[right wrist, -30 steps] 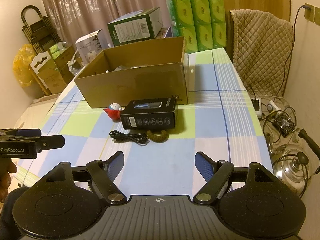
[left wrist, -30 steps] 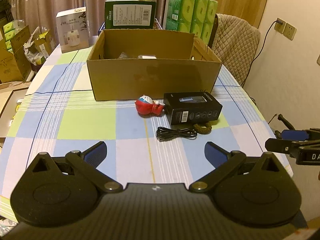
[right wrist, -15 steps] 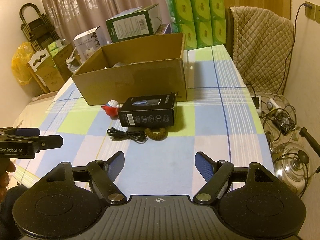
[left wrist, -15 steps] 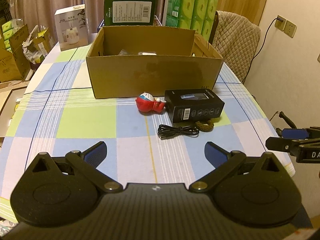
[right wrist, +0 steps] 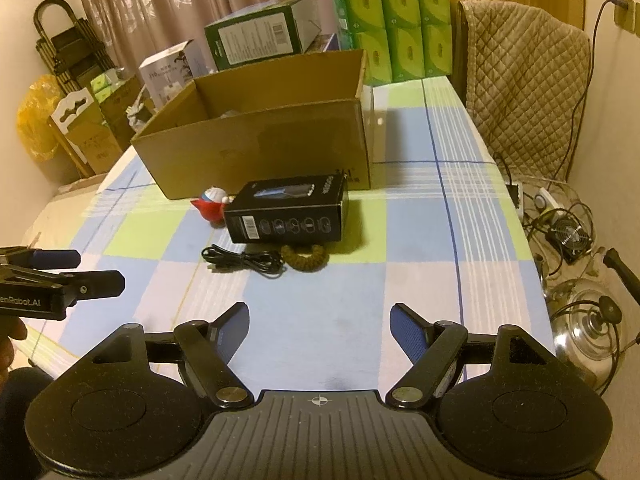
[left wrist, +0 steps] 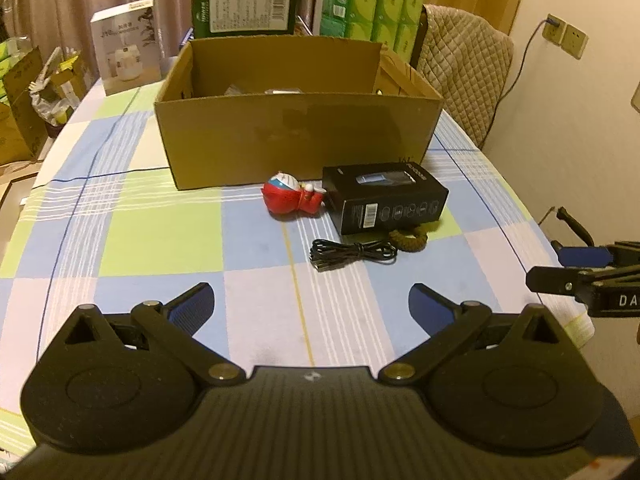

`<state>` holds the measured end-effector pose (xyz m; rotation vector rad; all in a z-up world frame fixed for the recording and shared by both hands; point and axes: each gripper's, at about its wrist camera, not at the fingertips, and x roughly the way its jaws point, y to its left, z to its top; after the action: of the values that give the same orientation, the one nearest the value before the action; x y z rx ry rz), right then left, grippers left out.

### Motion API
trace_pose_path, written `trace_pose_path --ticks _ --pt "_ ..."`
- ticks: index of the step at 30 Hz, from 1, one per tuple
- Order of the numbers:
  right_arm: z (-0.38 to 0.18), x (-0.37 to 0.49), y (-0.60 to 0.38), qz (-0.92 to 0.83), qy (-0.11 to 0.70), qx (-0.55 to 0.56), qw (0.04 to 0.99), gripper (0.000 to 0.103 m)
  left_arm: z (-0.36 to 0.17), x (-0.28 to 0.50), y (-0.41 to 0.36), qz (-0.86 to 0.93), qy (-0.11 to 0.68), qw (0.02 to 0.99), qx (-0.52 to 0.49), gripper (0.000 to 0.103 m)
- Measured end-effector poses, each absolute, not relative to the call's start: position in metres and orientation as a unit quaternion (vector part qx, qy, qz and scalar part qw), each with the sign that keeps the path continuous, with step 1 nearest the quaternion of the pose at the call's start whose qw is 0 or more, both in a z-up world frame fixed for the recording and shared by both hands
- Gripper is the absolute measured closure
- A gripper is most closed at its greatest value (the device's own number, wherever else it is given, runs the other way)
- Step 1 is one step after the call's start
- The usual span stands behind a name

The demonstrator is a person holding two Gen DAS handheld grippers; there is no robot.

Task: Organize objects
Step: 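Move the left tool toward the black cable while the right tool approaches the braided hair tie, then grasp the black USB cable with the left tool while the right tool grasps the brown hair tie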

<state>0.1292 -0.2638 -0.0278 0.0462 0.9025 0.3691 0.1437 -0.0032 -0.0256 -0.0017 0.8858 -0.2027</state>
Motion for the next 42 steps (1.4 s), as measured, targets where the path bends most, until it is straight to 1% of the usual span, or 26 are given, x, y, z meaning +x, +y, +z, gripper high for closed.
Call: trace_pose_path --ticks 4,7,9,11,13,16,17,19,20,23,26,28,32,34,35,36,42 --pt "-0.036 0.137 -0.262 0.181 0.440 0.017 0.880 0.028 -0.034 0.153 -0.006 -0.110 0.437 0.893 0.009 0.004" --pt "-0.044 0.147 -0.258 0.186 0.445 0.011 0.876 0.028 -0.042 0.163 -0.011 -0.125 0.445 0.886 0.026 0.009" --pt "-0.050 0.153 -0.256 0.191 0.449 0.008 0.873 0.030 -0.048 0.171 -0.015 -0.134 0.449 0.883 0.036 0.010" --pt "-0.057 0.160 -0.254 0.196 0.455 0.007 0.869 0.038 -0.055 0.178 -0.018 -0.146 0.452 0.879 0.046 0.012" --pt "-0.065 0.169 -0.252 0.201 0.462 0.006 0.864 0.044 -0.062 0.186 -0.022 -0.159 0.457 0.873 0.057 0.015" --pt "-0.075 0.180 -0.248 0.205 0.469 0.002 0.859 0.048 -0.073 0.200 -0.029 -0.177 0.461 0.866 0.077 0.017" --pt "-0.078 0.184 -0.247 0.206 0.471 0.002 0.858 0.049 -0.075 0.203 -0.031 -0.181 0.462 0.865 0.082 0.019" --pt "-0.083 0.191 -0.245 0.208 0.474 0.001 0.856 0.050 -0.082 0.211 -0.034 -0.189 0.465 0.860 0.094 0.027" --pt "-0.085 0.194 -0.244 0.209 0.475 0.000 0.855 0.051 -0.085 0.215 -0.036 -0.195 0.466 0.857 0.098 0.029" --pt "-0.092 0.204 -0.241 0.213 0.479 -0.002 0.852 0.052 -0.095 0.227 -0.041 -0.211 0.469 0.850 0.113 0.031" --pt "-0.097 0.212 -0.238 0.214 0.480 -0.004 0.851 0.053 -0.103 0.238 -0.043 -0.226 0.467 0.846 0.126 0.036" --pt "-0.099 0.217 -0.236 0.216 0.480 -0.004 0.850 0.055 -0.106 0.244 -0.044 -0.237 0.466 0.842 0.131 0.044" --pt "-0.103 0.227 -0.231 0.219 0.478 -0.003 0.851 0.057 -0.111 0.252 -0.048 -0.260 0.462 0.835 0.147 0.054" --pt "-0.105 0.231 -0.228 0.220 0.476 -0.004 0.852 0.058 -0.113 0.255 -0.050 -0.265 0.462 0.833 0.151 0.063" --pt "-0.106 0.233 -0.226 0.221 0.476 -0.004 0.851 0.058 -0.114 0.256 -0.050 -0.264 0.464 0.832 0.150 0.064" --pt "-0.107 0.236 -0.225 0.221 0.477 -0.005 0.851 0.058 -0.115 0.258 -0.049 -0.264 0.465 0.832 0.146 0.069" --pt "-0.112 0.244 -0.213 0.220 0.475 -0.009 0.852 0.058 -0.112 0.251 -0.039 -0.259 0.482 0.826 0.138 0.073"
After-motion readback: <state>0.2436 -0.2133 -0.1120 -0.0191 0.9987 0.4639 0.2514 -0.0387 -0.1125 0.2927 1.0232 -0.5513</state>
